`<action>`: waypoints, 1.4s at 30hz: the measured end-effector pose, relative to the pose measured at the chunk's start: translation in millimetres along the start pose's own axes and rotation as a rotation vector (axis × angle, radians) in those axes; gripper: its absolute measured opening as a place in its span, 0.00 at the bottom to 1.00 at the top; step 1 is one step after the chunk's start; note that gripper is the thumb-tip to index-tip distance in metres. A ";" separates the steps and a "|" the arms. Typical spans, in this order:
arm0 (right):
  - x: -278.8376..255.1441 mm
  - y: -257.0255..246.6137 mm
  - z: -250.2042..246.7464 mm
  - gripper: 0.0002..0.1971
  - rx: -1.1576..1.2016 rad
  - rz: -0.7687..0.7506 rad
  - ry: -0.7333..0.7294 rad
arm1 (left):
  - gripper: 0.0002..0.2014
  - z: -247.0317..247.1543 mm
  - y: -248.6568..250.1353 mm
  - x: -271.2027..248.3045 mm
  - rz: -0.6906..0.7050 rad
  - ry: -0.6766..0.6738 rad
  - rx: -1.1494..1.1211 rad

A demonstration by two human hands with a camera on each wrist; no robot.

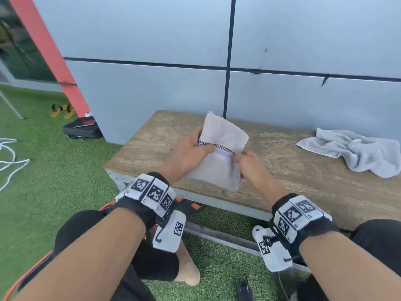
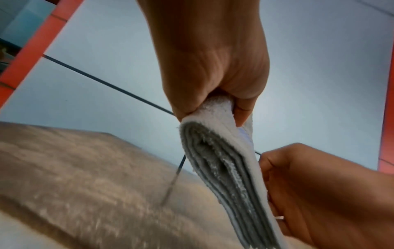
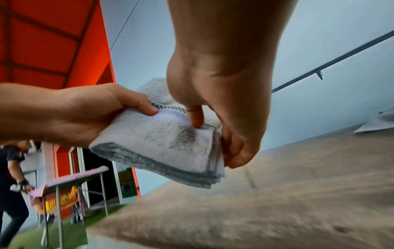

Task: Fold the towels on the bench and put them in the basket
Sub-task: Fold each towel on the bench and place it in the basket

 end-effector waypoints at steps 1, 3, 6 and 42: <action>0.6 -9.5 4.5 0.22 0.062 -0.003 -0.022 | 0.19 -13.8 5.2 -2.5 0.001 0.022 -0.025; -2.0 -35.4 15.4 0.17 0.135 -0.049 -0.050 | 0.18 -43.5 13.1 -8.2 0.010 0.070 -0.067; -5.9 -75.1 42.1 0.15 0.110 -0.150 -0.111 | 0.14 -91.9 13.6 -20.1 -0.011 0.175 -0.085; 33.0 98.0 488.0 0.23 -0.875 -0.465 -0.908 | 0.32 -200.1 -480.7 -194.2 -1.157 0.513 0.014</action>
Point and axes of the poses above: each hand's wrist, its own x-axis towards the middle knuckle, its own z-axis out of the palm, y = z × x, the point moved 4 cm from there along x, towards the middle knuckle, and after that the axes turned 4 degrees about y, right-handed, at the moved point
